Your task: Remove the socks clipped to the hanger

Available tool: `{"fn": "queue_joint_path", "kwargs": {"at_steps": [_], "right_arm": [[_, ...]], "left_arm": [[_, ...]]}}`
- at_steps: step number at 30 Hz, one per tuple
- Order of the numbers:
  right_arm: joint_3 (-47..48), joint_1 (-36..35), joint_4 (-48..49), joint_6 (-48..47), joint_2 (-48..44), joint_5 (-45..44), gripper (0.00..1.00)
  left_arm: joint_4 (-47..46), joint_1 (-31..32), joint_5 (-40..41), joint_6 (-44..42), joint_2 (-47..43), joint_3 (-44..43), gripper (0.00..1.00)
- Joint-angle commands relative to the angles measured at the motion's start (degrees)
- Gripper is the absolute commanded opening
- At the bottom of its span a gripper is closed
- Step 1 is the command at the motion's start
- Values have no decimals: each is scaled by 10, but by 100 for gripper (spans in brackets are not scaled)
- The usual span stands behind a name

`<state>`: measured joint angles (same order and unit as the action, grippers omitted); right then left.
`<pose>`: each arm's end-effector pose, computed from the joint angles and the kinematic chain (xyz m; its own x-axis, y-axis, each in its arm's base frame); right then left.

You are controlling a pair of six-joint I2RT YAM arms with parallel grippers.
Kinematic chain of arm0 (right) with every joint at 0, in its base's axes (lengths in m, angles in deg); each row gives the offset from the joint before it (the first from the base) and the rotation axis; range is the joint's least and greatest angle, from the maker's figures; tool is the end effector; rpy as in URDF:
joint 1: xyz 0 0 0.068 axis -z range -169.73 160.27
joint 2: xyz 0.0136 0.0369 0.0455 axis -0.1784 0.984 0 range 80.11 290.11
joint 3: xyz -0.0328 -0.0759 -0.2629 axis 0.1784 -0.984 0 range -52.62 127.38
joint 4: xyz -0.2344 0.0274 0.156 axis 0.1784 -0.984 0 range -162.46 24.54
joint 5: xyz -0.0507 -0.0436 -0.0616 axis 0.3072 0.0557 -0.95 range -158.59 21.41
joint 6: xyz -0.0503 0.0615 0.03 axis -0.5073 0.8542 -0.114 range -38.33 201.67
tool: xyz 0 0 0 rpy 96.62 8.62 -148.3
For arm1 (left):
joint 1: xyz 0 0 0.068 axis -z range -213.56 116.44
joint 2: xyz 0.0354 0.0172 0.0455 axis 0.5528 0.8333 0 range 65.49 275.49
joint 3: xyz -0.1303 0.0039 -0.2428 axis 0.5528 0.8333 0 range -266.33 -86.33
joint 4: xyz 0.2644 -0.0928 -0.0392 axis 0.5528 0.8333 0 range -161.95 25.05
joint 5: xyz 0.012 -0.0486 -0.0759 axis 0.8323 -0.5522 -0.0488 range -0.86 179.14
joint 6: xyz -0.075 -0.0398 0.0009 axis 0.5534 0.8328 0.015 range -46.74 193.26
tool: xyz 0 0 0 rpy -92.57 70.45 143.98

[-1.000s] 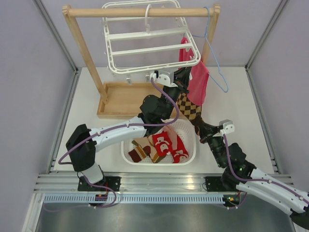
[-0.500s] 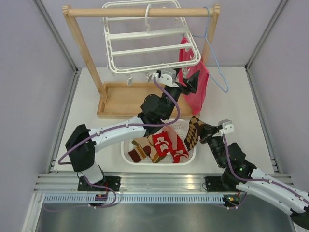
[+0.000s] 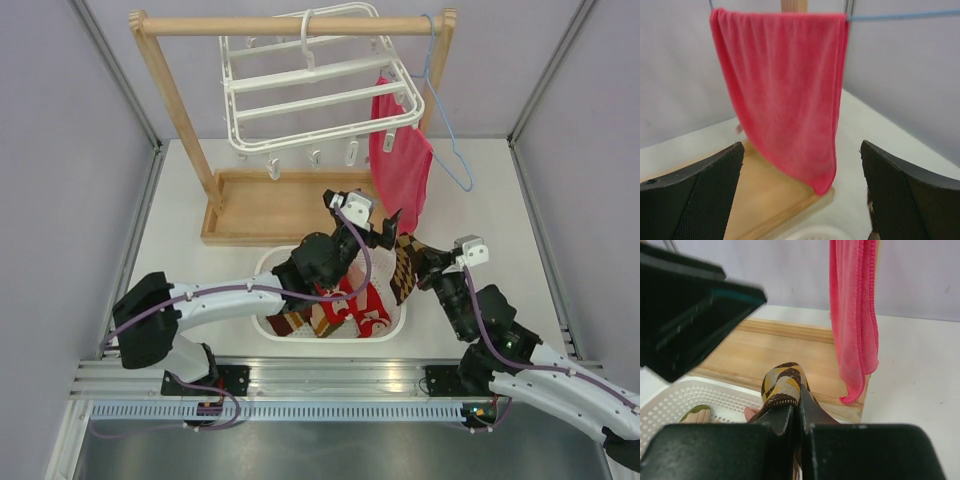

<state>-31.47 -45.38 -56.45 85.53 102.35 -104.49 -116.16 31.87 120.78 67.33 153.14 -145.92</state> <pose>0.1349 0.1198 0.2879 0.0547 0.1767 -0.9827 -0.3457 0.9267 0.1474 0.2044 -0.3527 0.3454 0.1735 -0.1675 -0.9705 0.5497 0.8341 -0.0457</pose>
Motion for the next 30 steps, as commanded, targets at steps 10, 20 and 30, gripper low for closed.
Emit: {"fn": "queue_joint_path", "kwargs": {"at_steps": [10, 20, 30], "right_arm": [[97, -23, 16, -7, 172, 50, 1], [141, -145, 79, 1, 323, -1, 1], [144, -205, 65, 50, 389, -43, 1]], "left_arm": [[146, -45, 126, 149, -246, 264, 100], [355, -165, 115, 243, -508, 373, 100], [401, -223, 63, 290, -535, 404, 100]]}}
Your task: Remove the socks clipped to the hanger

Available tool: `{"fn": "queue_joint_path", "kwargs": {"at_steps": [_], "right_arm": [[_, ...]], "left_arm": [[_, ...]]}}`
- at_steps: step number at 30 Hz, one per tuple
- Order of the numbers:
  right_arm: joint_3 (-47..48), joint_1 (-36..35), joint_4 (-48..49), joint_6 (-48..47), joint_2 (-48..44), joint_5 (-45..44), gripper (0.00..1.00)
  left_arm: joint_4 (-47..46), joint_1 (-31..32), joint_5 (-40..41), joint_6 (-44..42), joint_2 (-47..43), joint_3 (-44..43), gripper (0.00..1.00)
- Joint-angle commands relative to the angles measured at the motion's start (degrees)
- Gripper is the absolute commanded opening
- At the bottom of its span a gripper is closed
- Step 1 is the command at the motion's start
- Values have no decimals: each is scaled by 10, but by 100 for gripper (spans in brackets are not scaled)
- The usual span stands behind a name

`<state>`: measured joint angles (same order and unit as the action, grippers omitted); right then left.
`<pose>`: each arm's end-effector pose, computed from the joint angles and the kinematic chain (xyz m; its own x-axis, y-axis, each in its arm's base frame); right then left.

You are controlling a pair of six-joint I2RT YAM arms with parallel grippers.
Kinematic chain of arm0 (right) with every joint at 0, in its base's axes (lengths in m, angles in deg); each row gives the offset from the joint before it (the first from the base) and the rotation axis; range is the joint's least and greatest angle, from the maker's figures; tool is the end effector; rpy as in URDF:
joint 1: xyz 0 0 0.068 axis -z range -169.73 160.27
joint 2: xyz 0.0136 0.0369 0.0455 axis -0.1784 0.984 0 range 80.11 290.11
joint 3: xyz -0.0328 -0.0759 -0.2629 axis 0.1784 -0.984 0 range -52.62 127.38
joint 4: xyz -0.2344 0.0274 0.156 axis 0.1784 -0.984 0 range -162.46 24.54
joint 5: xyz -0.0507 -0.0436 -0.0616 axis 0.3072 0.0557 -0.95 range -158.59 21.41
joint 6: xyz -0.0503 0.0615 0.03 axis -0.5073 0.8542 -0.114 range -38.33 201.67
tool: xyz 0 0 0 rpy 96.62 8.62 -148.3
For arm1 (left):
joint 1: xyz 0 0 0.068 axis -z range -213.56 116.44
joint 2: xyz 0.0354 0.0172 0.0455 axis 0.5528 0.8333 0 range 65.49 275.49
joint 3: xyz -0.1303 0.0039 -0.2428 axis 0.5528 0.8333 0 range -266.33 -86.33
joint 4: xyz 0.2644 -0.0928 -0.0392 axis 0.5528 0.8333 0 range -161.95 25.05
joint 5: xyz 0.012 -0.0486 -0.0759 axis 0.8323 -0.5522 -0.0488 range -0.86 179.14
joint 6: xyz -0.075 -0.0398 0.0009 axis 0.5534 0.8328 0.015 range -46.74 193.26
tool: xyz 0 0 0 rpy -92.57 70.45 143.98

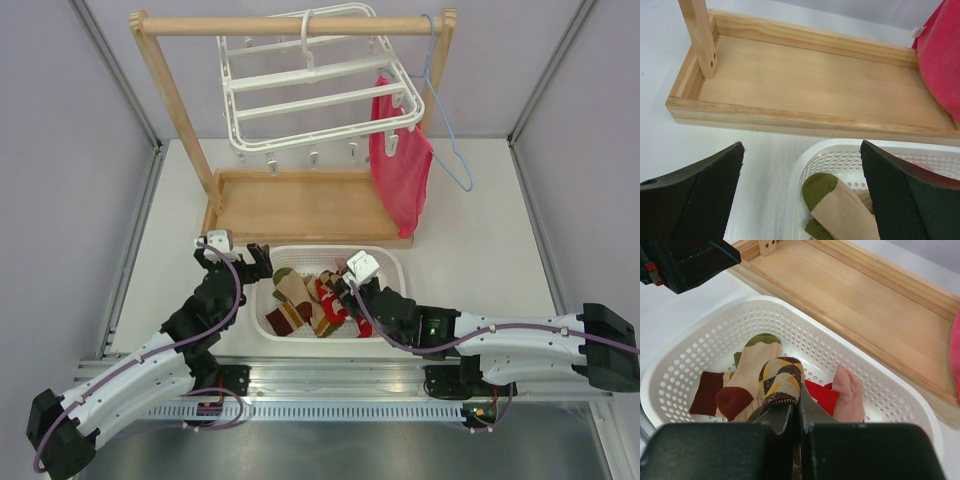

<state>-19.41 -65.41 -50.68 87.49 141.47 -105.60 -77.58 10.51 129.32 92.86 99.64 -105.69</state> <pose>0.1144 0.2664 0.2433 -0.1206 -0.1452 -0.9820 -0.6199 0.7837 -0.0397 0.1792 -0.1064 0.2321 -0.1325 -0.2282 -0.9645 0.0310 0.9717 -0.2342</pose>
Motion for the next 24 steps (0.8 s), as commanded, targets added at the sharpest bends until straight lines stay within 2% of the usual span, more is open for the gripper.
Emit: {"fn": "queue_joint_path", "kwargs": {"at_steps": [1, 4, 5, 7, 8, 16, 19, 24], "right_arm": [[21, -5, 6, 31, -4, -33, 1], [15, -5, 2, 35, -14, -38, 4], [15, -5, -1, 36, -17, -40, 26], [15, -5, -5, 37, -17, -49, 51], [16, -4, -6, 37, -14, -53, 98], [6, 3, -11, 75, 6, -105, 98], [-18, 40, -15, 102, -2, -111, 98], [-79, 178, -27, 121, -88, -47, 98]], "left_arm": [[15, -11, -25, 38, 2, 2, 100], [17, -16, -32, 38, 7, -2, 100], [18, -17, -34, 38, 8, -5, 100], [25, -17, -34, 37, 7, -9, 100], [27, -17, -35, 36, 5, -12, 100], [92, -17, -42, 40, -3, -53, 100], [110, -17, -39, 37, -4, -67, 100], [120, -19, -28, 40, -10, -62, 100]]}}
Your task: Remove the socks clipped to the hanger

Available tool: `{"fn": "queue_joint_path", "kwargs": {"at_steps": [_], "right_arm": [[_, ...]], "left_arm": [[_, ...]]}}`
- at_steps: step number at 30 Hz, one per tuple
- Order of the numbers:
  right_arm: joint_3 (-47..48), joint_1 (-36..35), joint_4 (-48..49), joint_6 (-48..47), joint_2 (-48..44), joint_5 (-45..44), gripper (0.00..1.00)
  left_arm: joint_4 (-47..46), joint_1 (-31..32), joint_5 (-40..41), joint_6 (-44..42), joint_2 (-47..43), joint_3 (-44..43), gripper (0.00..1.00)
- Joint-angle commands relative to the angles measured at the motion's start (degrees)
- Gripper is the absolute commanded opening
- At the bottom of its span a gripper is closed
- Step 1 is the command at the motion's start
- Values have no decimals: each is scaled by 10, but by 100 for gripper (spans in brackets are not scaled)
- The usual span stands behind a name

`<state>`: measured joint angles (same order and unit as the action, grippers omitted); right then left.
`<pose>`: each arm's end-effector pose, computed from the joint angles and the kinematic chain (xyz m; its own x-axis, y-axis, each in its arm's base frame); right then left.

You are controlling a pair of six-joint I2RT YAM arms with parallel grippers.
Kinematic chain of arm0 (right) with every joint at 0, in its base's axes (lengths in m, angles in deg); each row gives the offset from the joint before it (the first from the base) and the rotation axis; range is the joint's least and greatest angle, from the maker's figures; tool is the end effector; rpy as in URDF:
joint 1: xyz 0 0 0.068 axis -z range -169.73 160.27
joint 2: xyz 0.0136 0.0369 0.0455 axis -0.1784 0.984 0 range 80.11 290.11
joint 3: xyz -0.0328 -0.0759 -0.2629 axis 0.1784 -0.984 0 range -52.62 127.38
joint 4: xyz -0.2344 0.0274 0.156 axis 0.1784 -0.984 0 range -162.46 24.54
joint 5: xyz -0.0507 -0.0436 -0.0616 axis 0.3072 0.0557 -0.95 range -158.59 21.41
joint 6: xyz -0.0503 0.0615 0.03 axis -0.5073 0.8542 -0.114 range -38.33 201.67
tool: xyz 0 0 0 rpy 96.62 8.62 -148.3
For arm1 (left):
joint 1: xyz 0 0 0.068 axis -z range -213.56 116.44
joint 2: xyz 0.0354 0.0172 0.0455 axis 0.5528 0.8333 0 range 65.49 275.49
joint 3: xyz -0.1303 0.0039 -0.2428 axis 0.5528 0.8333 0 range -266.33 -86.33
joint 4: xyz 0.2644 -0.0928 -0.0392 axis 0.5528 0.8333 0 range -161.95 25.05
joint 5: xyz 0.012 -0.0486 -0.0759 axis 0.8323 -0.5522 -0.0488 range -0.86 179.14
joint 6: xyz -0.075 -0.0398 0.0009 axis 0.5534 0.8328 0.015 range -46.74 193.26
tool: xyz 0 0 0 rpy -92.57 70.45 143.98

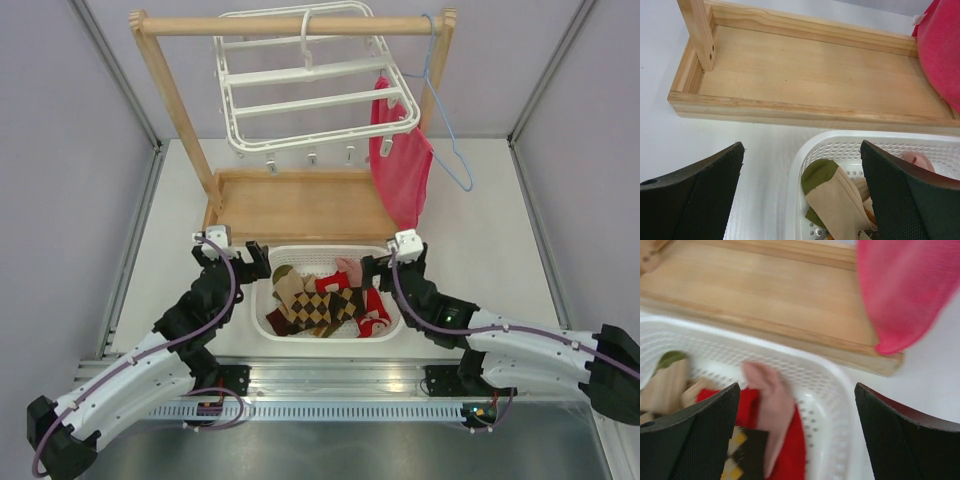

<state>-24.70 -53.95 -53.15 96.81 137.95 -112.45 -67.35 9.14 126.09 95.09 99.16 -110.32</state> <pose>0.1604 0.2132 0.2191 -0.2215 -0.0256 -0.9748 -0.3152 0.9479 0.0467 0.1786 -0.1037 0.2426 -0.2106 -0.2098 -0.9548 0.0382 0.9742 -0.2225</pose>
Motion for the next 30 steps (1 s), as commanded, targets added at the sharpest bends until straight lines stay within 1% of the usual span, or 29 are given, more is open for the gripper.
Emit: {"fn": "queue_joint_path", "kwargs": {"at_steps": [1, 2, 3, 4, 5, 6, 7, 8, 10, 11, 12, 14, 15, 17, 19, 20, 22, 30], "right_arm": [[-33, 83, -4, 26, -69, 26, 98], [-44, 124, -12, 24, -97, 30, 98], [-47, 148, -18, 21, -109, 39, 98], [-50, 176, -22, 18, -120, 67, 98], [-52, 235, -33, 17, -136, 89, 98], [-53, 268, -39, 19, -141, 111, 98], [-53, 298, -42, 21, -144, 154, 98], [-52, 357, -48, 22, -144, 174, 98], [-51, 413, -51, 27, -139, 210, 98], [-49, 438, -51, 31, -131, 247, 98], [-47, 488, -49, 35, -125, 265, 98], [-44, 534, -49, 51, -107, 315, 98], [-44, 576, -47, 55, -101, 333, 98], [-44, 626, -42, 67, -87, 377, 98], [-47, 640, -38, 71, -82, 394, 98], [-52, 657, -32, 73, -80, 398, 98], [-56, 660, -28, 74, -81, 401, 98], [-59, 663, -28, 73, -83, 402, 98]], "left_arm": [[16, -6, 4, 18, -8, -14, 100], [17, -9, 1, 19, -8, -14, 100], [19, -10, -2, 19, -9, -14, 100], [19, -13, -5, 19, -9, -14, 100], [19, -18, -11, 18, -8, -14, 100], [18, -21, -15, 18, -7, -14, 100], [19, -25, -20, 15, -7, -14, 100], [19, -36, -28, 15, -5, -14, 100], [18, -55, -41, 16, -2, -12, 100], [18, -79, -58, 20, 1, -11, 100], [19, -92, -68, 24, 7, -10, 100], [20, -128, -87, 44, 13, -8, 100], [20, -138, -91, 49, 16, -7, 100], [25, -152, -85, 58, 20, -9, 100], [33, -152, -67, 57, 20, -15, 100], [44, -151, -49, 57, 18, -18, 100], [49, -152, -37, 59, 11, -21, 100], [50, -152, -35, 58, -8, -13, 100]]}}
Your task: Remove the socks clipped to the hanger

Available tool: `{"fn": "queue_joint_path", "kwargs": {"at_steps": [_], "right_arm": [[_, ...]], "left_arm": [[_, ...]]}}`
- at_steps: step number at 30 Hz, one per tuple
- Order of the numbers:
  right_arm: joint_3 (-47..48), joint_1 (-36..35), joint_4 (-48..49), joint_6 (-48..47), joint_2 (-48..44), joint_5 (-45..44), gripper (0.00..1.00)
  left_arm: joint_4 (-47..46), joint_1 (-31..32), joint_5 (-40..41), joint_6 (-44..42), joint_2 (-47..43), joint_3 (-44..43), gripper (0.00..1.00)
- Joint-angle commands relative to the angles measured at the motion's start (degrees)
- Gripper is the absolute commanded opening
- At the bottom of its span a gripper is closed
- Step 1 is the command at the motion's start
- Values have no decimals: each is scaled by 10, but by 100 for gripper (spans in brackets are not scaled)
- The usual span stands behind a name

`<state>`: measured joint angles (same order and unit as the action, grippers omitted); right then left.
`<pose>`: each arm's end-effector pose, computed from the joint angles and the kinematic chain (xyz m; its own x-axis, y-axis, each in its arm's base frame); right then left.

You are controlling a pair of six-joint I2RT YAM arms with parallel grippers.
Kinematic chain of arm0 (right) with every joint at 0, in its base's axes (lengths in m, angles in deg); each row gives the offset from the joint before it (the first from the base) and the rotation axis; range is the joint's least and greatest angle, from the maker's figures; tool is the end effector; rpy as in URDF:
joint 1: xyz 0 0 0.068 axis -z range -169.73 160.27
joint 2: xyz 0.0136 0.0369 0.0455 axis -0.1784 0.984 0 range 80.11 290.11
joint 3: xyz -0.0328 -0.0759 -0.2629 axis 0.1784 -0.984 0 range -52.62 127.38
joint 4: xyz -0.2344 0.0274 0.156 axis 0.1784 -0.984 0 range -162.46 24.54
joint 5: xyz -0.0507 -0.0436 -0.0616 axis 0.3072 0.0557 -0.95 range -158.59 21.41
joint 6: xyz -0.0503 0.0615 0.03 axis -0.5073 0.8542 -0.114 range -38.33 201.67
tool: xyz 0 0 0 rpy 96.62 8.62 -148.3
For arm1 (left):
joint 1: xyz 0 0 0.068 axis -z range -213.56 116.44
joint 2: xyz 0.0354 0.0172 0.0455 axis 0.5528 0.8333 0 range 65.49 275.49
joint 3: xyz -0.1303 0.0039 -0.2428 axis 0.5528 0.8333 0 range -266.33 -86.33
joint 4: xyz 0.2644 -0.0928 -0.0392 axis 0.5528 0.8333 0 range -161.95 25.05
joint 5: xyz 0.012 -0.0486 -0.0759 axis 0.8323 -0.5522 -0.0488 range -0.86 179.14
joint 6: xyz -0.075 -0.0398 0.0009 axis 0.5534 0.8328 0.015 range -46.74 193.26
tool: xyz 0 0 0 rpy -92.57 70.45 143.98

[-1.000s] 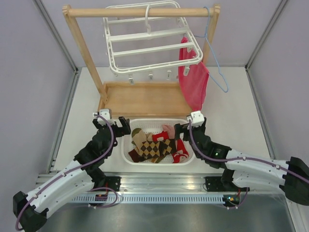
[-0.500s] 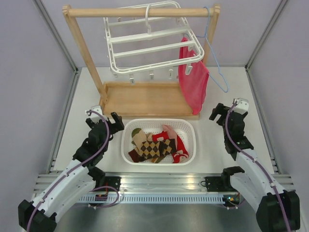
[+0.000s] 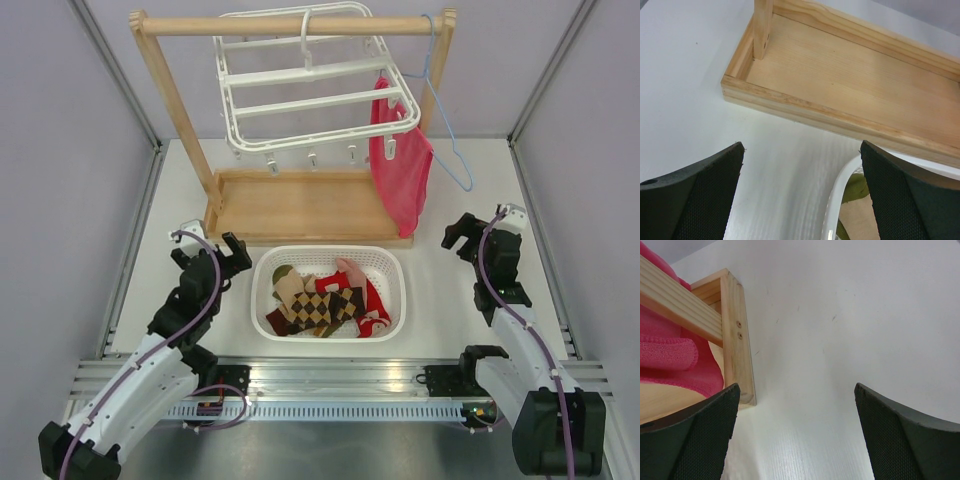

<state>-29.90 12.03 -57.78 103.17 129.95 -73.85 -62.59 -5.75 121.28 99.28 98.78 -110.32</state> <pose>0.2531 -0.0146 0.1994 -0.2665 0.3734 -0.8886 0.2307 0.9198 0.3173 0.1963 -0.0586 0.2320 -0.2321 -0.2974 -0.9261 -0.1699 0.9499 -0.2624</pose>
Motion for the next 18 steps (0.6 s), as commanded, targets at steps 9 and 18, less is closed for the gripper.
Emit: {"fn": "queue_joint_path", "kwargs": {"at_steps": [9, 18], "right_arm": [[-8, 5, 18, 9, -8, 16, 98], [-10, 9, 18, 10, -12, 19, 98]], "left_arm": [[3, -2, 14, 15, 0, -16, 100], [3, -3, 23, 16, -4, -13, 100]]}}
